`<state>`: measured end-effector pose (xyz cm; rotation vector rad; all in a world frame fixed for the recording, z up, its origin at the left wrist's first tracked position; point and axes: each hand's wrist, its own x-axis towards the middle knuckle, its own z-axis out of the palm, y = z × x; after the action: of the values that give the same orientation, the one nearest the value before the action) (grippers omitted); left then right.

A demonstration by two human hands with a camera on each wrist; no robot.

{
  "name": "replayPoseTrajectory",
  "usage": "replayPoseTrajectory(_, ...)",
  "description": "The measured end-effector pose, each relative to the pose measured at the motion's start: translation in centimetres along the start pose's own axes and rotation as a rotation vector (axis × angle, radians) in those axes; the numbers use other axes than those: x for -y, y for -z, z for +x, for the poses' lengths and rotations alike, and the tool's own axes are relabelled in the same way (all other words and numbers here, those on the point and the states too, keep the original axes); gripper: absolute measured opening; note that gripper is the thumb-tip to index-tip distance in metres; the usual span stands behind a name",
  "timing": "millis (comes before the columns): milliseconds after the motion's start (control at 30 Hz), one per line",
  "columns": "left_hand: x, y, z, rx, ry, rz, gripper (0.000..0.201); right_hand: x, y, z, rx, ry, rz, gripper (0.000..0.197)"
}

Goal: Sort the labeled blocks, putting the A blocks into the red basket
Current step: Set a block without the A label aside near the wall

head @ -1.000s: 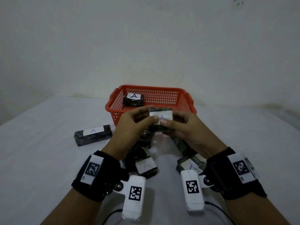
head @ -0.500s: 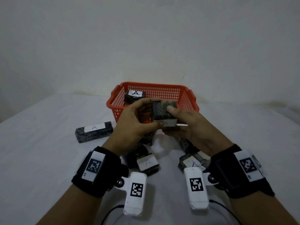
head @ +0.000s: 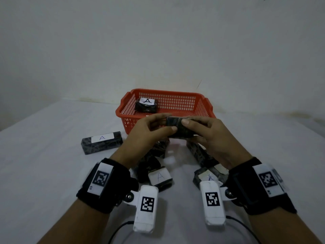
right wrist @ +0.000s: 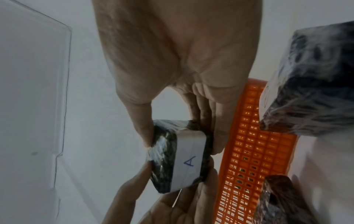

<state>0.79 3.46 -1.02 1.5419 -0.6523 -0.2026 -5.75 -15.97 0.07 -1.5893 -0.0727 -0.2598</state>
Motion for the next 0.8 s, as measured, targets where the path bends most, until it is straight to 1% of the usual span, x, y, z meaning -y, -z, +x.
replayPoseTrajectory(67,0.11,-0.01,0.07,0.009,0.003,-0.02,0.039,-0.05,0.11,0.0,0.005,0.005,0.002,0.04)
replayPoseTrajectory(133,0.15,-0.01,0.11,-0.011,-0.01,-0.017,0.034,-0.13,0.1,-0.05,0.031,0.004,0.023,0.036)
replayPoseTrajectory(167,0.16,0.0,0.11,-0.026,-0.011,-0.017,0.033,-0.24,0.13,-0.07,0.048,0.001,0.019,0.037)
replayPoseTrajectory(200,0.18,0.02,0.08,-0.03,-0.01,-0.024,0.034,-0.36,0.2,-0.07,0.061,0.002,-0.001,0.04)
replayPoseTrajectory(267,0.17,0.07,-0.02,0.005,-0.012,-0.031,0.04,-0.52,0.45,-0.06,0.06,0.019,-0.064,0.049)
replayPoseTrajectory(333,0.14,0.07,-0.12,0.033,-0.024,-0.016,0.039,-0.52,0.64,-0.1,0.046,0.034,-0.11,0.055)
replayPoseTrajectory(400,0.05,0.02,-0.18,0.004,-0.041,-0.002,0.039,-0.43,0.61,-0.16,0.036,0.044,-0.125,0.057)
replayPoseTrajectory(467,0.08,0.07,-0.12,-0.031,-0.062,-0.015,0.046,-0.31,0.44,-0.14,0.045,0.026,-0.081,0.059)
replayPoseTrajectory(567,0.16,0.18,-0.08,-0.042,-0.082,0.003,0.058,0.14,0.04,-0.2,0.067,-0.084,0.076,0.052)
replayPoseTrajectory(667,0.27,0.16,-0.03,0.01,-0.086,-0.005,0.066,0.23,0.07,-0.23,0.042,-0.138,0.087,0.039)
replayPoseTrajectory(733,0.32,0.0,0.1,0.065,-0.042,-0.064,0.066,0.06,0.12,-0.27,0.039,-0.136,0.073,0.03)
replayPoseTrajectory(800,0.23,-0.12,0.25,0.079,0.034,-0.136,0.057,-0.18,0.17,-0.22,0.036,-0.113,0.051,0.026)
